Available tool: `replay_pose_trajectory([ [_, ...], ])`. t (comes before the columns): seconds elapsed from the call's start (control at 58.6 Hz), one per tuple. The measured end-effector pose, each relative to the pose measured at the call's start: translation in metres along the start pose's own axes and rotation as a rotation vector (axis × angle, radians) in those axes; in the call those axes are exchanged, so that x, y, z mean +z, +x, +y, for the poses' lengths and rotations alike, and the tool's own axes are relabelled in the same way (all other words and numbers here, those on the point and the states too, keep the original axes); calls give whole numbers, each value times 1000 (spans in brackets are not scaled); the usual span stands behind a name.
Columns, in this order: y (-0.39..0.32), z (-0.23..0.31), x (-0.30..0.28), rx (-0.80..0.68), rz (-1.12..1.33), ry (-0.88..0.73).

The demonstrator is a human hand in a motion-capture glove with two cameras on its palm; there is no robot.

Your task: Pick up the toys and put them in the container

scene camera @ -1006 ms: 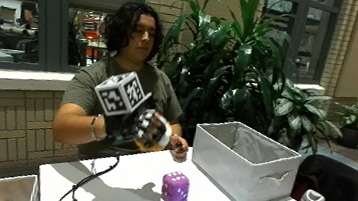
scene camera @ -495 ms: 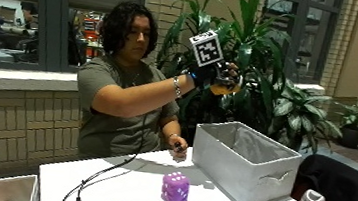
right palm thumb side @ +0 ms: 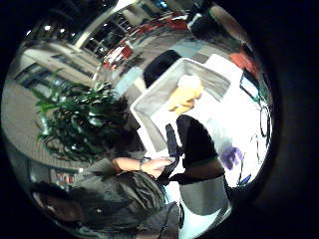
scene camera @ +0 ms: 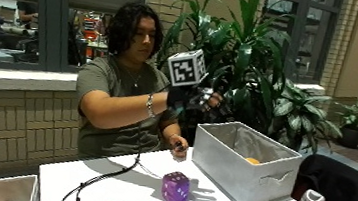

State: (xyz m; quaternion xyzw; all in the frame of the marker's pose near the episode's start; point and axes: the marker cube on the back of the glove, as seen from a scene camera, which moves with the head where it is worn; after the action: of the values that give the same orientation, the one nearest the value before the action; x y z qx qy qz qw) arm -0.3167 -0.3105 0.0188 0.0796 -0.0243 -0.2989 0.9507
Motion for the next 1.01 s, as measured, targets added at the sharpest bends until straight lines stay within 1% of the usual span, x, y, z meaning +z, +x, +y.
replay_pose_trajectory([
  [0.051, 29, 23, 22, -14, 0, -58],
  [0.119, 57, 49, 56, 182, -128, -157],
  [0.205, 79, 75, 97, 250, -150, -216],
  [0.358, 84, 98, 156, 265, -144, -270],
  [0.512, 86, 98, 214, 229, -58, -277],
  [0.546, 86, 97, 222, 213, -57, -245],
  [0.631, 89, 94, 228, 199, -45, -40],
  [0.682, 92, 92, 229, 196, -44, 22],
  [0.768, 91, 92, 230, 183, -44, 52],
  [0.887, 85, 101, 220, 160, -49, 35],
  [0.955, 72, 109, 199, 155, -125, 42],
  [1.006, 57, 112, 169, 148, -198, 76],
])
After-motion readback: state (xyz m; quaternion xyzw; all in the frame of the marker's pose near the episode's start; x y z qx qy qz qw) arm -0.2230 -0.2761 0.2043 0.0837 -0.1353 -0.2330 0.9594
